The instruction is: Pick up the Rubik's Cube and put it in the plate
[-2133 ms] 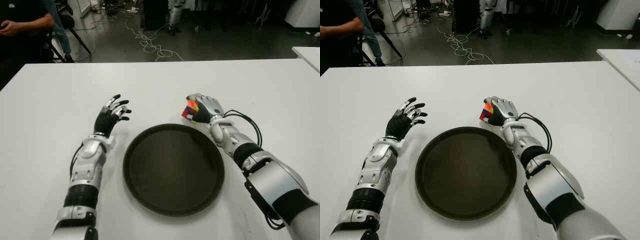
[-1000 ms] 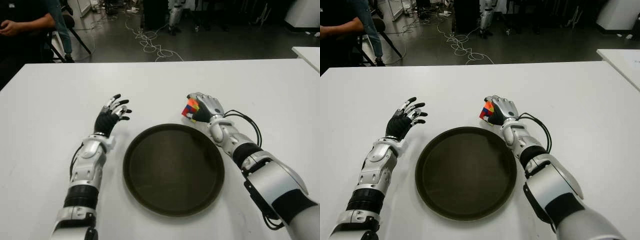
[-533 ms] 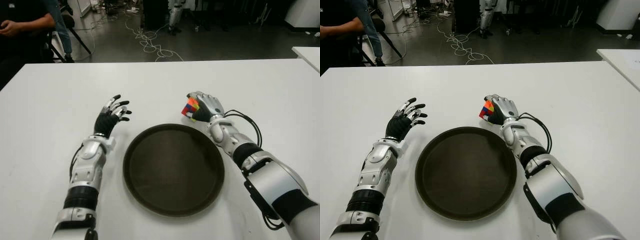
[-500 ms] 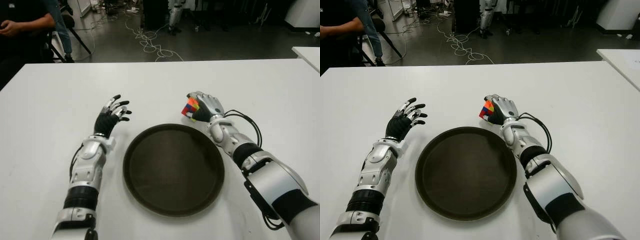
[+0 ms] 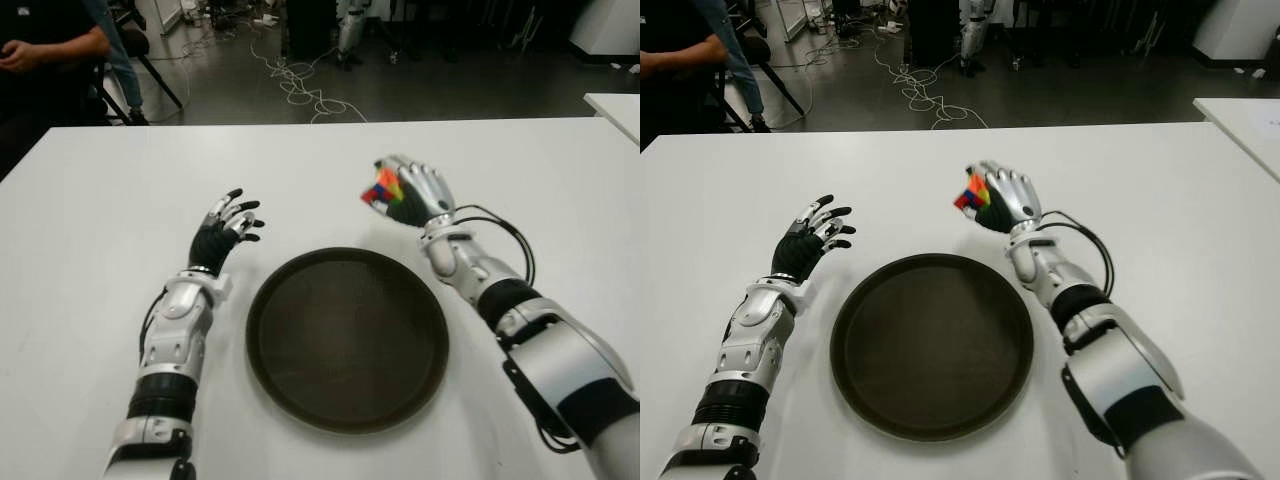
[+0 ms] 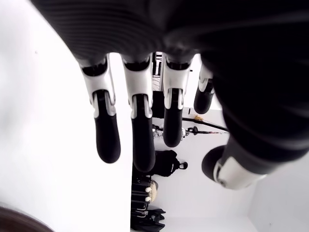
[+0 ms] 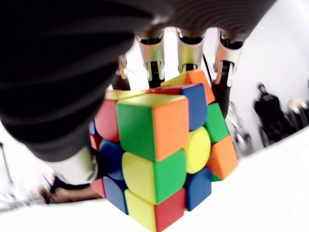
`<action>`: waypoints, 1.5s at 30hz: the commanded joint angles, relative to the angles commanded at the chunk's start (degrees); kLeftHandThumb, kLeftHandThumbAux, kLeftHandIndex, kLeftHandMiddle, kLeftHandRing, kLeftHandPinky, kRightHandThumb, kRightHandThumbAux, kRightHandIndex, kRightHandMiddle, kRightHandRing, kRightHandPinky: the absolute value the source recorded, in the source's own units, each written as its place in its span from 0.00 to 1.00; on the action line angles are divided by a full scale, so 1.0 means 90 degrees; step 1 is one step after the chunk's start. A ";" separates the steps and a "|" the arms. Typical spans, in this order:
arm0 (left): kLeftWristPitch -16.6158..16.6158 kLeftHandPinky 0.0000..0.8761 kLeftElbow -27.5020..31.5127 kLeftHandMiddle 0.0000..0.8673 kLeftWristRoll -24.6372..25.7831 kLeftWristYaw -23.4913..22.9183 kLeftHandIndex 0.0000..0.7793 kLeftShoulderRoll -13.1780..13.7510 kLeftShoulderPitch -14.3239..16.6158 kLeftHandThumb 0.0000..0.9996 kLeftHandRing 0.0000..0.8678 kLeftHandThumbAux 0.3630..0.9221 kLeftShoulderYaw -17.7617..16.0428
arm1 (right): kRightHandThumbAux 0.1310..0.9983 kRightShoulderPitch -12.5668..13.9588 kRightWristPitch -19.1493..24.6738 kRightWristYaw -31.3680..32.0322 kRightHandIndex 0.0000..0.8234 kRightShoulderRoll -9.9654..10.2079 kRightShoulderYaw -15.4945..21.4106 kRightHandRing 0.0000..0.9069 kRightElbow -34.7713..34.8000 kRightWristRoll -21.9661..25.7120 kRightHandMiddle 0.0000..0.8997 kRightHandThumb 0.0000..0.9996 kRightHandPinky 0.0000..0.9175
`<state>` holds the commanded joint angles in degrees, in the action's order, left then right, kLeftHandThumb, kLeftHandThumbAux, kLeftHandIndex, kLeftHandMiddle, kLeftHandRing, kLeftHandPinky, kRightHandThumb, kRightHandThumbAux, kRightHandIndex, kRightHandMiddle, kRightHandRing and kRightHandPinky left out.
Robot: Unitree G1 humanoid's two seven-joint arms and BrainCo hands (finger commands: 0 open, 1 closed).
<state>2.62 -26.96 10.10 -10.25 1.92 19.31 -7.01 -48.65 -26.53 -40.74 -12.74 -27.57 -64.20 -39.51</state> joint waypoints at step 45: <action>0.0077 0.49 -0.0109 0.28 -0.0035 -0.0038 0.13 0.0037 0.0031 0.66 0.42 0.51 -0.0001 | 0.65 0.1036 -0.2208 0.5888 0.46 -0.1101 0.0023 0.61 0.2659 0.2291 0.55 0.83 0.63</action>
<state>3.32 -27.94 9.79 -10.59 2.26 19.59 -7.02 -39.32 -46.40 12.26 -22.65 -27.36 -40.27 -18.90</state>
